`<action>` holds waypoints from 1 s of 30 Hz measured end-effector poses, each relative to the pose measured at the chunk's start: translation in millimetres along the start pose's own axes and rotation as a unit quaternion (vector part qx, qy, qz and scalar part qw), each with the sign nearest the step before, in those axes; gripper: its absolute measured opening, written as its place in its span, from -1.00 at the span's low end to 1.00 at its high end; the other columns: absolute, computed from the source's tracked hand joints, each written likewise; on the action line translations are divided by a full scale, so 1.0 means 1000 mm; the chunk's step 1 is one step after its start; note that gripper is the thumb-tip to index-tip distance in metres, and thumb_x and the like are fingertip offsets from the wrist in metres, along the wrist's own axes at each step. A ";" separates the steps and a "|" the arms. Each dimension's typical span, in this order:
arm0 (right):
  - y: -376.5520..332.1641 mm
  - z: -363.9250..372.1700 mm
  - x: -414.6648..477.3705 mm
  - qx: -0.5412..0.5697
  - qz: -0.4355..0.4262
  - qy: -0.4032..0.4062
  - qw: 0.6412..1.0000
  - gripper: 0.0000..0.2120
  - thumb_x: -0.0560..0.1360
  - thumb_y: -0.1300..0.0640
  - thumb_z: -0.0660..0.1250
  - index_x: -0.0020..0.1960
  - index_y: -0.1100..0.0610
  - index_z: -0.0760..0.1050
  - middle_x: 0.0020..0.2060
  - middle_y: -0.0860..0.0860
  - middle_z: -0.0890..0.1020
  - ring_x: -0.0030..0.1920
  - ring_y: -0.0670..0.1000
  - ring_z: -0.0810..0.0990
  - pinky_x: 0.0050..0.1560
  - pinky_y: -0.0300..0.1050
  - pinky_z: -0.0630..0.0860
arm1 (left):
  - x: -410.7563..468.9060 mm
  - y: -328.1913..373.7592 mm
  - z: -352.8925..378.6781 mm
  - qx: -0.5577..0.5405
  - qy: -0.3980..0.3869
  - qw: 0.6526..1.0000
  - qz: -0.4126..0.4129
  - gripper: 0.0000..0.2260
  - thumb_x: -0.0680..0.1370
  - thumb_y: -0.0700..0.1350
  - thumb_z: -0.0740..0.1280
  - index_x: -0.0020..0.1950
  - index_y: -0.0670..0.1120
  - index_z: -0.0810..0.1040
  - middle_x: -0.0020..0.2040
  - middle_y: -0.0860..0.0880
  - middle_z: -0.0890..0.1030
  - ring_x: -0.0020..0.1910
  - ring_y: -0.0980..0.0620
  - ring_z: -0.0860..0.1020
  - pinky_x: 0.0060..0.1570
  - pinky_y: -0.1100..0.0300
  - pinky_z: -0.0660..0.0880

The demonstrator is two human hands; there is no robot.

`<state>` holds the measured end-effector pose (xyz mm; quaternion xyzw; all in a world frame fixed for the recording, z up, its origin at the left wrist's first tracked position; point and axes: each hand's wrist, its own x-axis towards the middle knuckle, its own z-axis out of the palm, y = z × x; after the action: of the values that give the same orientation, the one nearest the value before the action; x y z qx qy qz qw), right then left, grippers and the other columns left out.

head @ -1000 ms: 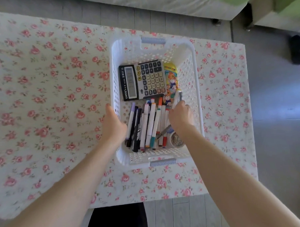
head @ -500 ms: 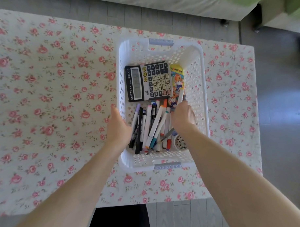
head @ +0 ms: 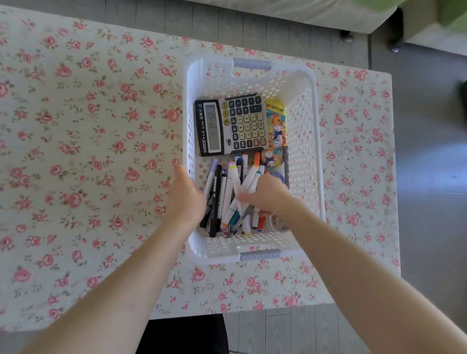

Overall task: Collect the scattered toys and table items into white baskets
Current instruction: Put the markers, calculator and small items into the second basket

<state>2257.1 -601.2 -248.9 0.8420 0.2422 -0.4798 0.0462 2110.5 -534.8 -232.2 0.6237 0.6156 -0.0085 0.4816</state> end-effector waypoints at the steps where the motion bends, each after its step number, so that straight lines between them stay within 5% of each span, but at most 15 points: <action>1: -0.001 -0.009 0.005 -0.021 -0.010 0.035 0.999 -0.67 0.49 0.01 0.31 -0.32 0.18 0.31 -0.42 0.03 0.46 -0.41 0.02 0.48 -0.44 -0.19 0.39 | 0.000 0.000 -0.001 0.000 -0.001 1.000 0.001 -0.73 0.56 -0.33 0.09 0.26 -0.21 0.23 -0.31 0.00 0.28 -0.43 0.11 0.28 -0.57 0.32 0.19; 5: -0.003 -0.041 0.034 -0.022 -0.061 0.244 0.968 -0.82 0.56 0.25 0.18 0.12 0.32 0.40 0.00 0.18 0.47 -0.07 0.14 0.48 -0.04 0.01 0.49 | -0.001 -0.001 -0.002 -0.004 -0.003 1.000 0.021 -0.71 0.57 -0.34 0.08 0.29 -0.28 0.21 -0.33 -0.01 0.24 -0.43 0.12 0.23 -0.60 0.42 0.31; 8: -0.001 -0.051 0.047 -0.086 -0.044 0.190 0.977 -0.63 0.51 0.40 0.16 0.31 0.34 0.28 0.26 0.23 0.36 0.15 0.21 0.46 0.03 -0.12 0.40 | -0.001 -0.002 -0.002 -0.008 0.000 1.000 0.020 -0.73 0.57 -0.34 0.08 0.27 -0.28 0.22 -0.34 -0.01 0.24 -0.44 0.12 0.23 -0.59 0.48 0.29; 11: 0.001 -0.047 0.045 -0.180 -0.021 0.172 0.968 -0.55 0.44 0.45 0.22 0.32 0.30 0.30 0.21 0.21 0.41 0.17 0.22 0.47 -0.03 -0.04 0.41 | -0.001 -0.002 -0.001 -0.006 -0.003 1.000 0.014 -0.76 0.57 -0.33 0.07 0.25 -0.24 0.23 -0.33 -0.01 0.25 -0.44 0.12 0.24 -0.60 0.32 0.27; 21: 0.006 -0.033 0.032 -0.280 0.007 0.120 0.952 -0.66 0.43 0.45 0.26 0.18 0.26 0.46 0.08 0.16 0.57 0.08 0.14 0.56 -0.17 -0.12 0.40 | -0.002 -0.002 -0.002 -0.003 -0.002 1.000 0.018 -0.84 0.57 -0.33 0.08 0.15 -0.24 0.25 -0.35 0.00 0.23 -0.44 0.12 0.22 -0.50 0.31 0.17; 30: 0.011 -0.030 0.039 -0.263 0.038 0.079 0.961 -0.66 0.50 0.38 0.19 0.27 0.28 0.37 0.18 0.19 0.53 0.17 0.18 0.52 -0.05 -0.05 0.46 | -0.001 -0.001 -0.002 0.012 0.002 1.000 0.023 -0.82 0.57 -0.33 0.08 0.17 -0.26 0.25 -0.36 0.00 0.22 -0.46 0.13 0.22 -0.61 0.31 0.24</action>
<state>2302.2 -587.5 -267.3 0.8440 0.3307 -0.3291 0.2647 2108.1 -534.4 -231.4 0.6432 0.6019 -0.0035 0.4733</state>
